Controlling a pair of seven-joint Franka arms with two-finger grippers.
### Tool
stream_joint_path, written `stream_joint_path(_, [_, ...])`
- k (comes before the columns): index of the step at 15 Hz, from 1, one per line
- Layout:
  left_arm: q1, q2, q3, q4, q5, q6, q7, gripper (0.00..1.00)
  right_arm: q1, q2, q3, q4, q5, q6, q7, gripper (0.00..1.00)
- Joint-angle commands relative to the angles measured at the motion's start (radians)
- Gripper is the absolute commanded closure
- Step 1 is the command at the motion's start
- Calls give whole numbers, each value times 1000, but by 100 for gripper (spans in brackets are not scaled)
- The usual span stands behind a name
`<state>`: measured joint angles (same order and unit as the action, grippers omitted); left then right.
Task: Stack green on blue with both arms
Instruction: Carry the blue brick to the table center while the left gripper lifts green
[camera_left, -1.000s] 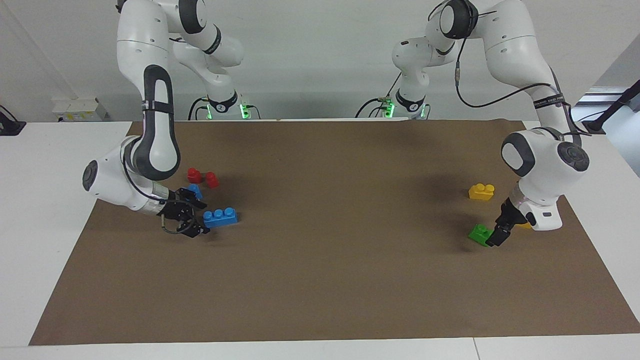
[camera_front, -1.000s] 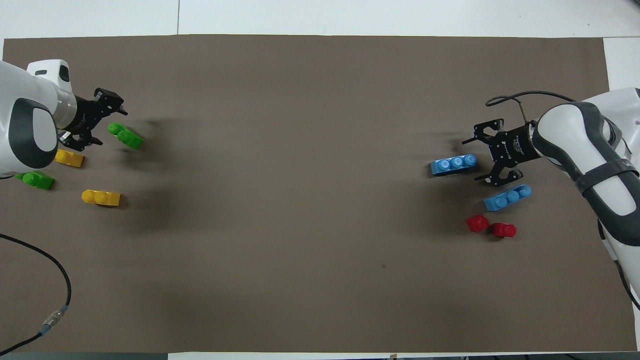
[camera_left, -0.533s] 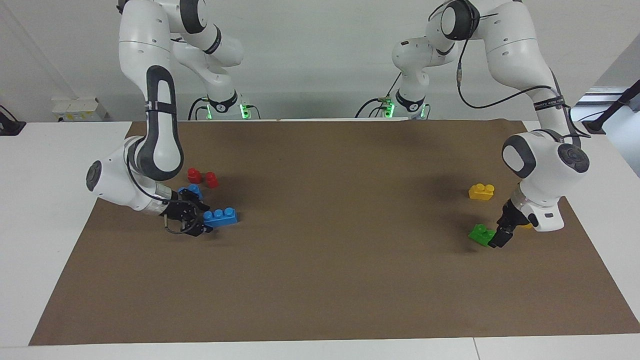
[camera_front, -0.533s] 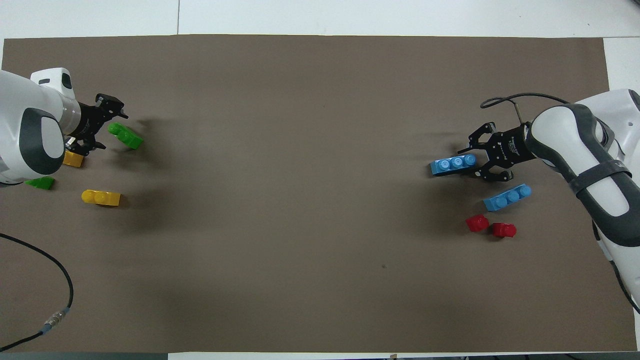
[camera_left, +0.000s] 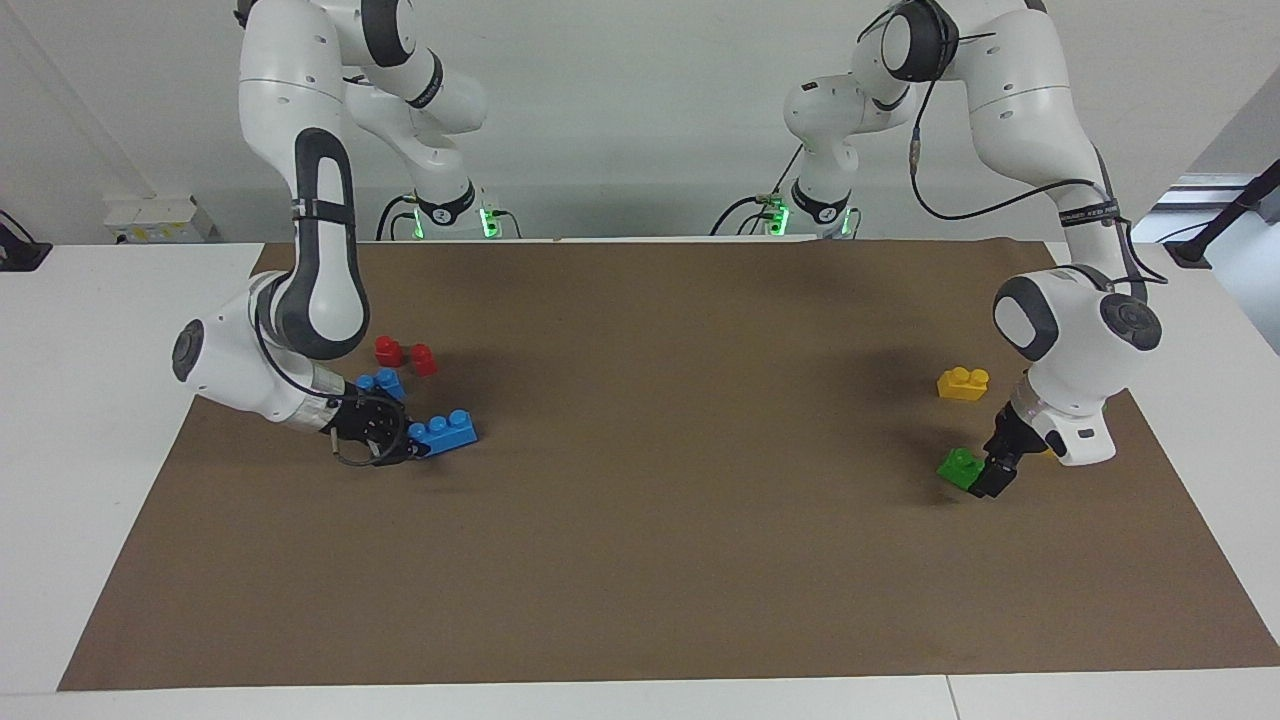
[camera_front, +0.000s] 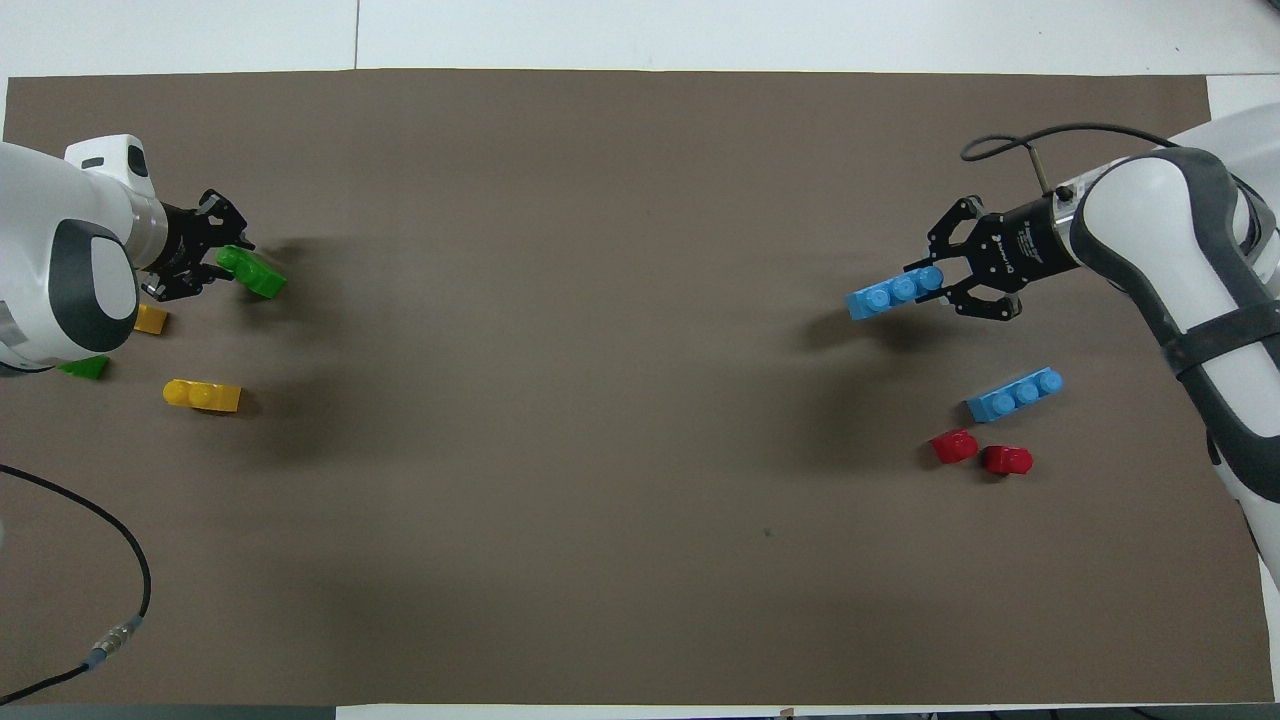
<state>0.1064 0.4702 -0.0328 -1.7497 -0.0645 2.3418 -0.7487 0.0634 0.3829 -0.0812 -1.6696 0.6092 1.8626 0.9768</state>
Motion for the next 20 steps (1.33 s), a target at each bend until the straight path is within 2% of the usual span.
stream_joint_path(1, [-8, -7, 5, -36, -1, 50, -18, 100, 145, -61, 8, -9, 30, -17, 114, 100])
stream_joint_path(3, [-7, -7, 5, -28, -1, 47, -15, 100, 249, -70, 9, -12, 30, 30, 277, 100])
stream_joint_path(6, [-27, -27, 5, -4, -6, -34, -56, 100, 405, -90, 9, -91, 84, 217, 477, 100])
stream_joint_path(9, [-48, -134, 4, 9, -6, -174, -190, 100, 513, -91, 9, -171, 133, 447, 627, 100])
stream_joint_path(11, [-70, -201, 4, 7, -5, -254, -276, 100, 571, -78, 9, -206, 135, 544, 658, 100])
stream_joint_path(15, [-148, -297, 5, -4, -3, -351, -547, 100, 595, -42, 9, -235, 176, 615, 672, 100])
stream_joint_path(17, [-217, -315, 5, -7, 0, -394, -694, 100, 614, -38, 9, -277, 179, 677, 671, 100])
stream_joint_path(20, [-318, -329, 5, -34, 52, -391, -900, 100, 613, -16, 9, -282, 198, 701, 663, 100])
